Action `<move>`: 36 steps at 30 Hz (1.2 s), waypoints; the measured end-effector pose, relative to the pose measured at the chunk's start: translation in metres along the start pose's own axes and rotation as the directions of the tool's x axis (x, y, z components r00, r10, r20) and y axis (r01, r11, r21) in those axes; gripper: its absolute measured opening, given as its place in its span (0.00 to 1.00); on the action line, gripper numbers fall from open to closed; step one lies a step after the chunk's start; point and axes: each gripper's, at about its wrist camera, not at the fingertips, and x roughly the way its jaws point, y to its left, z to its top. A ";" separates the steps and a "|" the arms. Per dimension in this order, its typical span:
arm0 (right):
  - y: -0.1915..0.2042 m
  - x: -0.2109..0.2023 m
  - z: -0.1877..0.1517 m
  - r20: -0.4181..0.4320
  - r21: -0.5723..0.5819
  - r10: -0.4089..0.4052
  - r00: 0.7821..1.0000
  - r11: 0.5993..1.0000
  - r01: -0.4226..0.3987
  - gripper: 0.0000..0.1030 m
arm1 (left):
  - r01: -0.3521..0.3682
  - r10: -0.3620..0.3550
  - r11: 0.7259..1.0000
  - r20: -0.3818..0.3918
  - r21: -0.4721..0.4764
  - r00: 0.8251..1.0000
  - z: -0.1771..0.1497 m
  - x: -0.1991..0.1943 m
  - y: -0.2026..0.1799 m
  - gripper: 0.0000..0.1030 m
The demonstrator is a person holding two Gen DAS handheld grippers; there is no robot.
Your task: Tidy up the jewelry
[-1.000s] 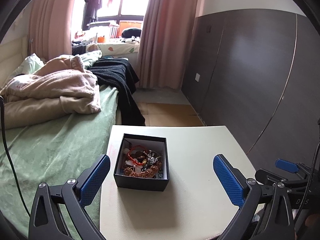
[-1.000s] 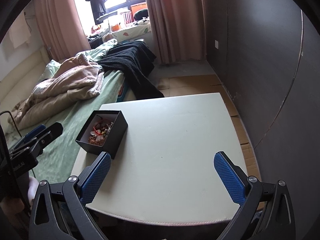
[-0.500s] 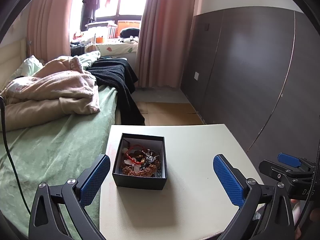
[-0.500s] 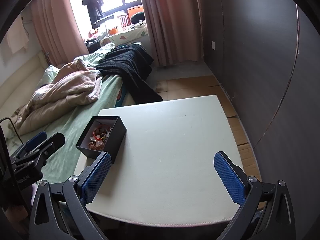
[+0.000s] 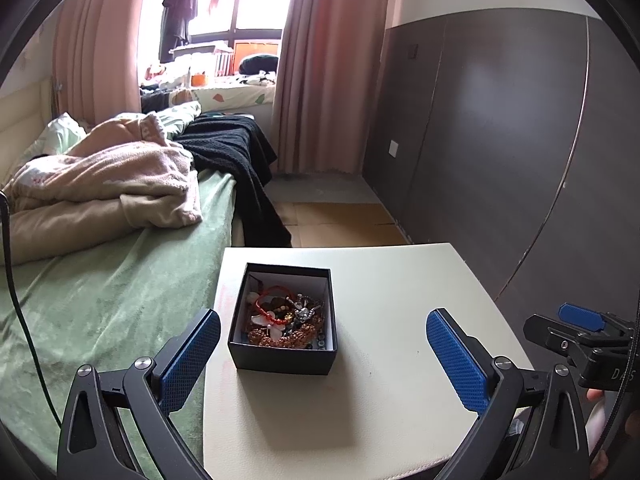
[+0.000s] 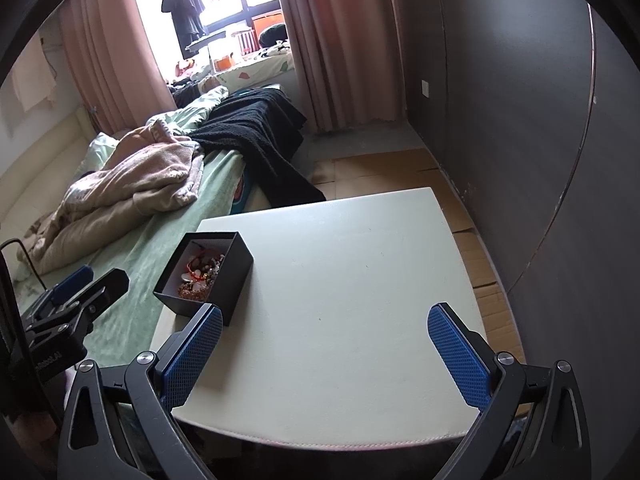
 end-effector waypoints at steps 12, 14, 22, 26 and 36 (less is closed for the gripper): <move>-0.008 -0.003 -0.002 -0.001 0.010 -0.009 1.000 1.000 0.009 1.00 | 0.002 -0.002 1.000 0.005 0.008 1.000 -0.002 -0.003 -0.005 1.00; -0.009 -0.003 -0.002 0.002 0.011 -0.011 1.000 1.000 0.011 1.00 | 0.003 -0.003 1.000 0.003 0.010 1.000 -0.002 -0.003 -0.006 1.00; -0.014 -0.004 -0.003 0.000 0.020 -0.017 1.000 1.000 0.017 1.00 | 0.003 -0.003 1.000 0.002 0.015 1.000 -0.003 -0.002 -0.009 1.00; -0.015 -0.005 -0.003 -0.001 0.026 -0.020 1.000 0.999 0.020 1.00 | 0.006 -0.006 1.000 -0.001 0.016 1.000 -0.003 -0.002 -0.010 1.00; -0.017 -0.004 -0.004 -0.004 0.029 -0.025 1.000 0.999 0.025 1.00 | 0.010 -0.010 1.000 0.000 0.024 1.000 -0.003 -0.003 -0.012 1.00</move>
